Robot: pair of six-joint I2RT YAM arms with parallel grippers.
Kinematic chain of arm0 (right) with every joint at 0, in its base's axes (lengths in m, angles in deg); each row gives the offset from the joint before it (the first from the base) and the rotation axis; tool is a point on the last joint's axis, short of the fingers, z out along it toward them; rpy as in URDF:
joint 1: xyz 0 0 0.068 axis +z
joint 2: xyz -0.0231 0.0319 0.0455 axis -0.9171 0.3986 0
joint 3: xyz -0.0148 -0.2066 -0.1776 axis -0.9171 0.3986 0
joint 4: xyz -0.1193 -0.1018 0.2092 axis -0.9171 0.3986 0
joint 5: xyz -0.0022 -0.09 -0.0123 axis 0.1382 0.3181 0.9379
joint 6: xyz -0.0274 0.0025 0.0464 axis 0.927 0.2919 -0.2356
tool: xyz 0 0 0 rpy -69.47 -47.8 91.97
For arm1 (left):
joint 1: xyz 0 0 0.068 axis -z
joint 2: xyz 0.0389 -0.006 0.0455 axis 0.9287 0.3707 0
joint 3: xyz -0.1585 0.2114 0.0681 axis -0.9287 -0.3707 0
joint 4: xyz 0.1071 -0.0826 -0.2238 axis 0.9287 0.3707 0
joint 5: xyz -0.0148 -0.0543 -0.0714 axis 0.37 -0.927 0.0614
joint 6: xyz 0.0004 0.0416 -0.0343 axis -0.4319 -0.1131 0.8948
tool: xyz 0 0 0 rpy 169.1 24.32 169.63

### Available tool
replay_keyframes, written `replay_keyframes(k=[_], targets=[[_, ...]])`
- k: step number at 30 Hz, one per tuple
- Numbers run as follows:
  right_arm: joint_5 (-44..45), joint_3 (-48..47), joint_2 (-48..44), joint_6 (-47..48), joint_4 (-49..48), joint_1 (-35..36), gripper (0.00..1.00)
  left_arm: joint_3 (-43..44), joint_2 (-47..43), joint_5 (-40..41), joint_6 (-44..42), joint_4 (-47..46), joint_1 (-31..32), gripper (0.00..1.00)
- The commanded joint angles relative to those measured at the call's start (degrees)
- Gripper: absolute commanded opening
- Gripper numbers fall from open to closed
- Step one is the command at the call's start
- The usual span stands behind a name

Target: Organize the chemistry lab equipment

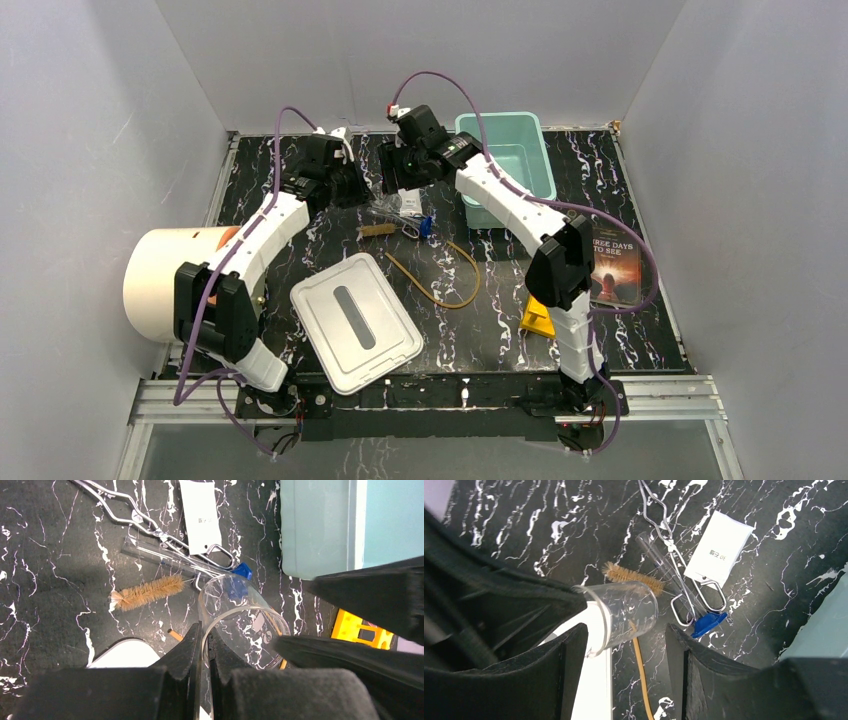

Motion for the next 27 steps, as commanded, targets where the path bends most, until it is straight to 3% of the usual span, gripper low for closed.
replay_keyframes(k=[1,4,17,19,23,27], targets=[[3.26,-3.39,2.31,-1.36,3.62,1.27,0.65,2.92,-0.08,2.1,1.37,0.41,0.41,0.0],[3.27,-2.73,2.59,-1.51,2.88,1.56,0.62,3.49,0.46,2.33,1.65,0.8,0.63,0.0],[11.7,-3.6,5.69,-2.92,4.26,2.89,0.35,5.94,4.75,2.05,1.68,3.97,1.67,0.0],[13.26,-3.89,6.08,-3.11,4.63,2.9,0.34,6.11,5.19,2.07,2.04,4.26,1.82,0.0],[14.85,-4.14,6.74,-3.12,4.84,2.9,0.41,6.21,5.67,1.85,2.79,4.79,2.0,0.0],[16.46,-5.68,8.08,-2.94,6.1,2.9,0.37,6.73,6.23,2.23,3.07,5.59,2.28,0.0]])
